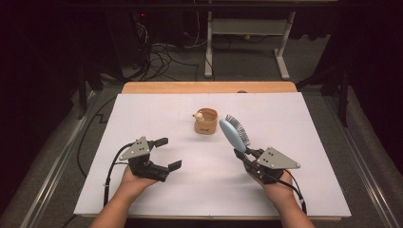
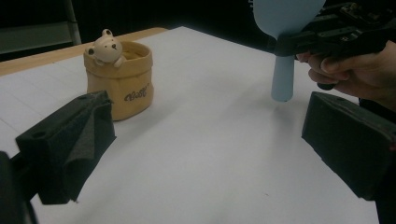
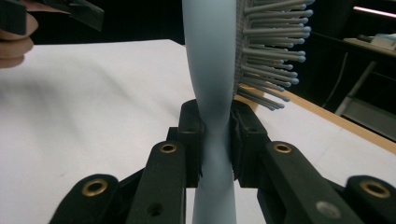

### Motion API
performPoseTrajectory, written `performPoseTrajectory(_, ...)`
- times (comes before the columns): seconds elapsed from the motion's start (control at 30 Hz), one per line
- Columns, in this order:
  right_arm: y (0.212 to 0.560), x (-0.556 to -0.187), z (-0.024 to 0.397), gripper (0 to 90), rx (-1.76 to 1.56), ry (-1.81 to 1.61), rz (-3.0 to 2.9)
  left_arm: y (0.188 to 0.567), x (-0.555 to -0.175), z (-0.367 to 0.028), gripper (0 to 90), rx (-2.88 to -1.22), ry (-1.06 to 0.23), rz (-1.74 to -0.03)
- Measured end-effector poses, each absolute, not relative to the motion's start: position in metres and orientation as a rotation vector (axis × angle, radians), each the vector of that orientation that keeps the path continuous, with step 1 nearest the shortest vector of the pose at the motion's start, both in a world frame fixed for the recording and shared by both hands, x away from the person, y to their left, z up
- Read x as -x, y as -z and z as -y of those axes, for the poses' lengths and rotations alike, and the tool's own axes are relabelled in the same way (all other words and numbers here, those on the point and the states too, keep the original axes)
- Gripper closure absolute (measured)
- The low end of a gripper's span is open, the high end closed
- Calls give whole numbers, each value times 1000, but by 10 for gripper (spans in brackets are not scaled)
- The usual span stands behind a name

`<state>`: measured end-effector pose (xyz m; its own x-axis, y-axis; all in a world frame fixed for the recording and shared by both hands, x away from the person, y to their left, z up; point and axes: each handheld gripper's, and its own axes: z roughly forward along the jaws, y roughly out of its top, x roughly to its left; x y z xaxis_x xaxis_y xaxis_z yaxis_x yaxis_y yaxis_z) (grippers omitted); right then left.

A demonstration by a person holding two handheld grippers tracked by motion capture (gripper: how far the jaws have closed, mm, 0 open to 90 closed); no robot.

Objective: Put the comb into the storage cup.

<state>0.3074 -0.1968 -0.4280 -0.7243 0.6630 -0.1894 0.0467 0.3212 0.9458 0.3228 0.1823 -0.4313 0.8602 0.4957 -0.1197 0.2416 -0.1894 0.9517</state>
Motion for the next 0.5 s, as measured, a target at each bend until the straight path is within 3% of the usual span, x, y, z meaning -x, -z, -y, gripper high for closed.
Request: performPoseTrajectory(0.5,428,-313,167,774,-555,-1451,-2090,426,-324,-169,14,-1759,-296,-516)
